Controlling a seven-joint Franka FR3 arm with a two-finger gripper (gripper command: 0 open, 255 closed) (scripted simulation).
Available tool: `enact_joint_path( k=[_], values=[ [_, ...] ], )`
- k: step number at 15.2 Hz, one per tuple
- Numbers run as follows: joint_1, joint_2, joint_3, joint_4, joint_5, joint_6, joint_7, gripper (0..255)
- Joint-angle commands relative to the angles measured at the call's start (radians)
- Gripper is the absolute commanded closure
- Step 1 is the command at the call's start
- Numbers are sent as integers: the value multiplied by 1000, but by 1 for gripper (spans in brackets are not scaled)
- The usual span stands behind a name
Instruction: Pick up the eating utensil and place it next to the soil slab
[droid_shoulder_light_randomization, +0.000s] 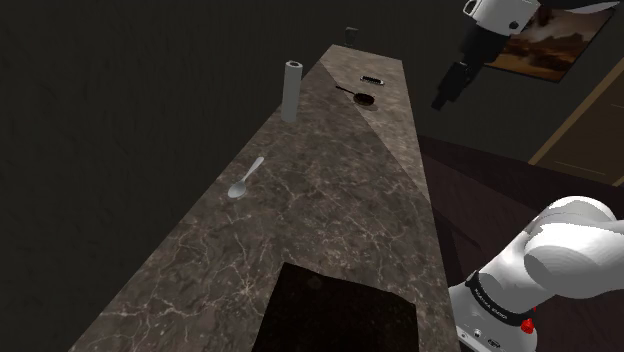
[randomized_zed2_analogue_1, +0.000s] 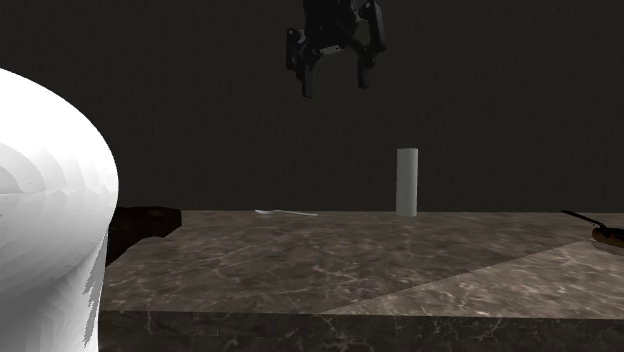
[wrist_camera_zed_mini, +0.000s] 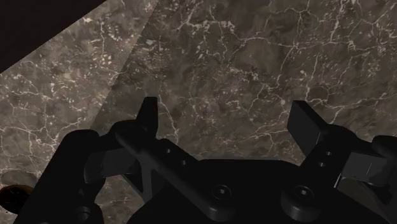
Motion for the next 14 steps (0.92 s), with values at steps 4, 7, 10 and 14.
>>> enact_joint_path(
  k=[4, 7, 10, 14],
  values=[
    [2, 27, 61, -33, 50, 46, 123, 0],
    [5, 69, 122, -52, 99, 97, 244, 0],
    [7, 127, 181, -56, 146, 152, 362, 0],
    [9, 227, 257, -38, 197, 229, 517, 0]
  ],
)
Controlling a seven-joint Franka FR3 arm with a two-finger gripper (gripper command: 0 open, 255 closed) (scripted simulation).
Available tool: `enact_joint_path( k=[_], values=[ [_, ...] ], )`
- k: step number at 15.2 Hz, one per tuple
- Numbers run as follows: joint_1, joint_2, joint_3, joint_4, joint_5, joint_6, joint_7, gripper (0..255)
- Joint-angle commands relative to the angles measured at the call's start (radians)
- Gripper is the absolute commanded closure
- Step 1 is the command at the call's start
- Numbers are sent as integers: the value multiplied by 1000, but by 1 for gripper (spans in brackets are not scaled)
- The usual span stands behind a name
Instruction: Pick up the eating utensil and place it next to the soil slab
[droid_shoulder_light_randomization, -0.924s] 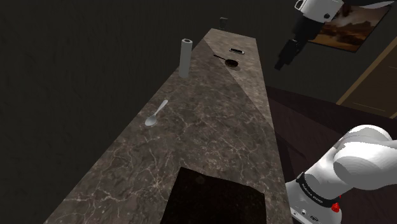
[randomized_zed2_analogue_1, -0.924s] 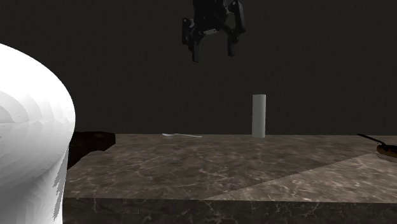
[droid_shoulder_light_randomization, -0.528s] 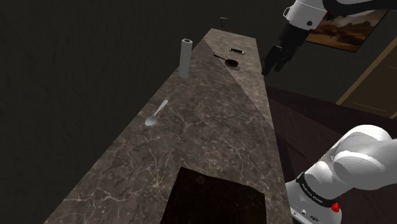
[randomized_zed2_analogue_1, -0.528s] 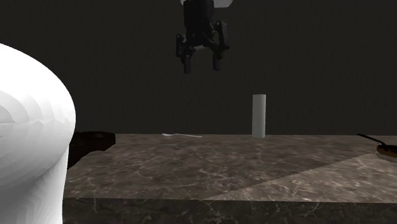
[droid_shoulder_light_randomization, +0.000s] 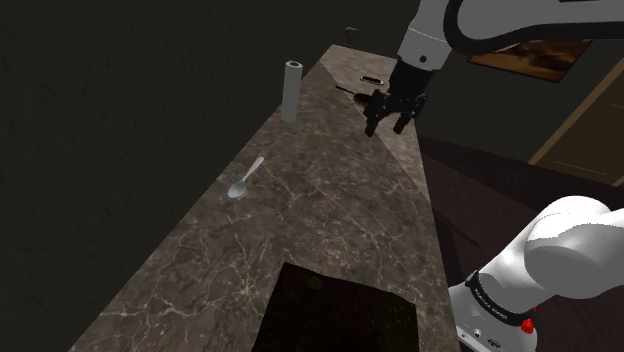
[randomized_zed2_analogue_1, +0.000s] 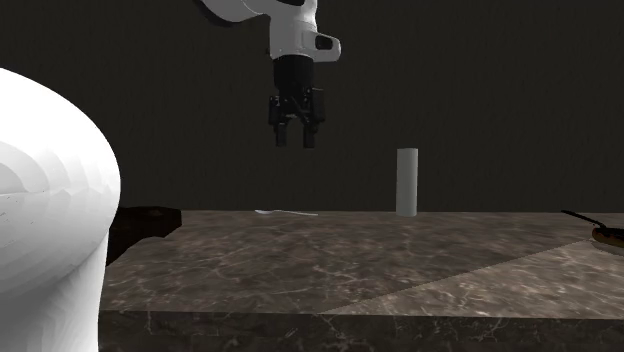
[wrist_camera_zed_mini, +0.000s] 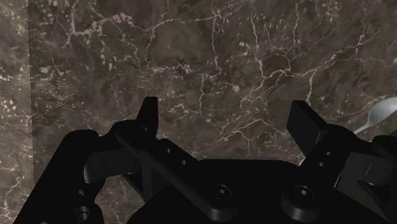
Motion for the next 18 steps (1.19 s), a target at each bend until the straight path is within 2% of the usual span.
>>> enact_joint_path(
  k=[1, 9, 14, 18],
  values=[
    [0, 54, 37, 14, 23, 40, 81, 0],
    [-10, 321, 166, 137, 56, 188, 387, 0],
    [-9, 514, 219, 260, 22, 262, 585, 0],
    [9, 677, 235, 383, -26, 304, 741, 0]
  ],
)
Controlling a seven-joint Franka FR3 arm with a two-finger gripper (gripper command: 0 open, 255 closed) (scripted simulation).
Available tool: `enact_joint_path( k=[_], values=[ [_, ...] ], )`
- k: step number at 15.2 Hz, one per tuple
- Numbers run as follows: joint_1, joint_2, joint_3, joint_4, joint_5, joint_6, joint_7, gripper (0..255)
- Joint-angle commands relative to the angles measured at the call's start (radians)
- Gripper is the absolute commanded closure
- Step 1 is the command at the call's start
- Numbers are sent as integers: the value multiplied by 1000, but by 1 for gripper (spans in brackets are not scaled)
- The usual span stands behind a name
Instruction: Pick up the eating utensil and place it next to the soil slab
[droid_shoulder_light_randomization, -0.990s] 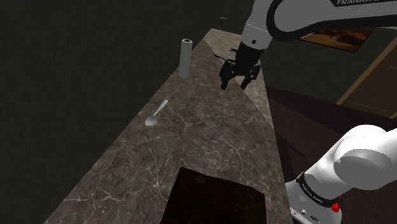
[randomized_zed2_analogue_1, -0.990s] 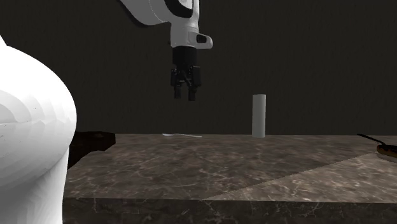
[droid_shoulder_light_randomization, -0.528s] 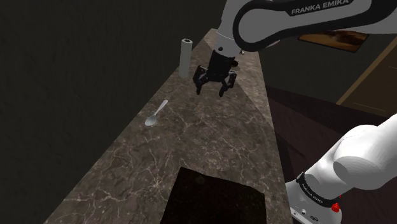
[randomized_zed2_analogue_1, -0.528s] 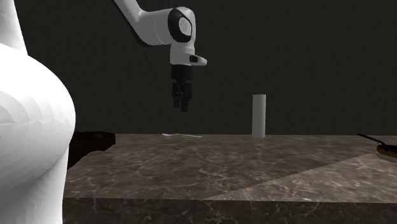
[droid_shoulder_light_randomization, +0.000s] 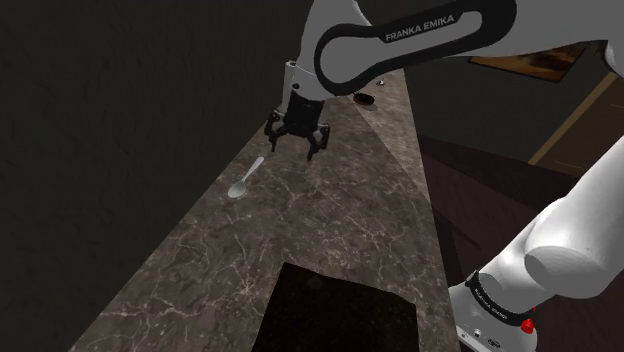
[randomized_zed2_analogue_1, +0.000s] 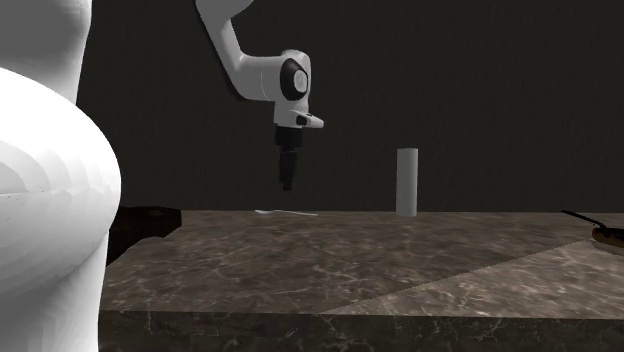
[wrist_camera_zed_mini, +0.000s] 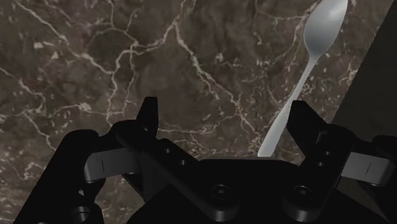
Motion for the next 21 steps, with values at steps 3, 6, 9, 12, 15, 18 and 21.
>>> enact_joint_path(
  k=[3, 6, 9, 12, 15, 18, 21],
  values=[
    [33, 179, -1, 146, -55, 35, 157, 0],
    [67, 301, -19, 268, -86, 41, 255, 0],
    [89, 370, -31, 331, -99, 49, 300, 0],
    [96, 393, -35, 324, -107, 80, 305, 0],
    [104, 418, -38, 319, -115, 109, 310, 0],
    [106, 423, -39, 318, -116, 114, 311, 0],
    [106, 423, -39, 318, -116, 114, 311, 0]
  ],
)
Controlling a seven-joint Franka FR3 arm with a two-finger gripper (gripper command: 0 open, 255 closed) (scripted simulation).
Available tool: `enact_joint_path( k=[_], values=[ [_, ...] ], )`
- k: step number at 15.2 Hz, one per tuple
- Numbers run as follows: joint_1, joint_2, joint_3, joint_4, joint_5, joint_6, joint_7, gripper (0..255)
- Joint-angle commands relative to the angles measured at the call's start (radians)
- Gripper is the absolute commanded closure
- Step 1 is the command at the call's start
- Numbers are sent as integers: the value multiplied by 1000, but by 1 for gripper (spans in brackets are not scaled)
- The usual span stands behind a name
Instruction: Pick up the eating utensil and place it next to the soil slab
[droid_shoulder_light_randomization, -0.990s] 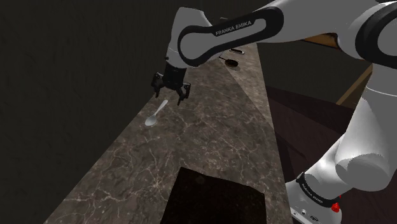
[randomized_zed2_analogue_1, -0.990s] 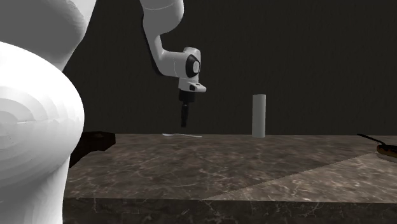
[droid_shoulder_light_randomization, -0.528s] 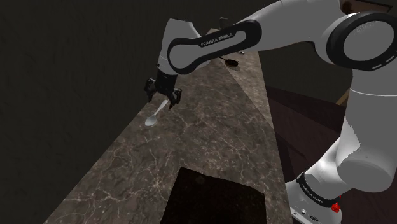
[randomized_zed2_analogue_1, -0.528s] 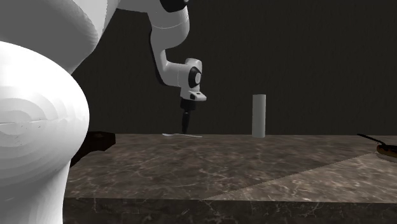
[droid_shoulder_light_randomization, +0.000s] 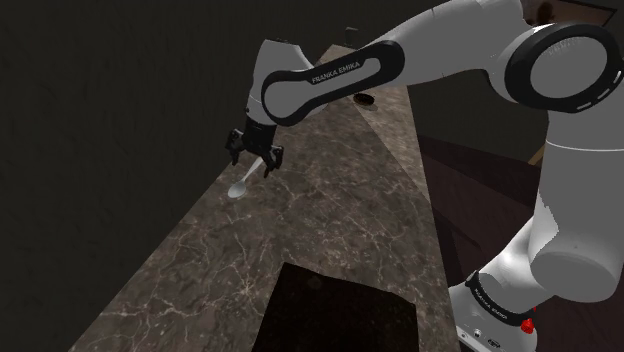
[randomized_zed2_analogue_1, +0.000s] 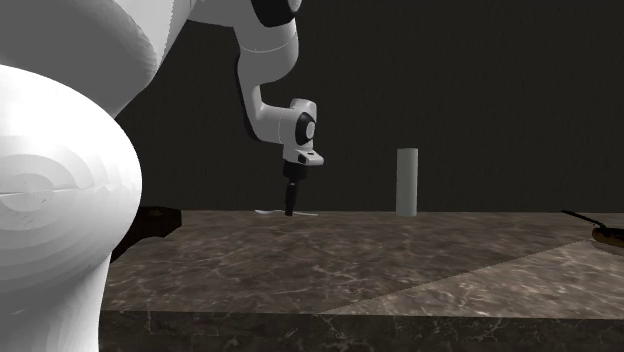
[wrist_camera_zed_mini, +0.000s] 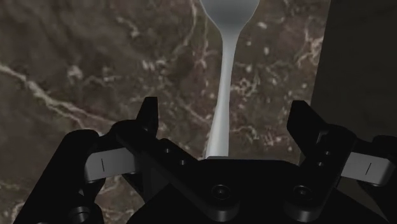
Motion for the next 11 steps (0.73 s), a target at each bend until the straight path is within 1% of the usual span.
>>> enact_joint_path(
  k=[1, 2, 3, 11],
  values=[
    [0, 0, 0, 0, 0, 1, 0, 0],
    [0, 0, 0, 0, 0, 1, 0, 0],
    [0, 0, 0, 0, 0, 1, 0, 255],
    [0, 0, 0, -1, 0, 1, 0, 255]
  ],
)
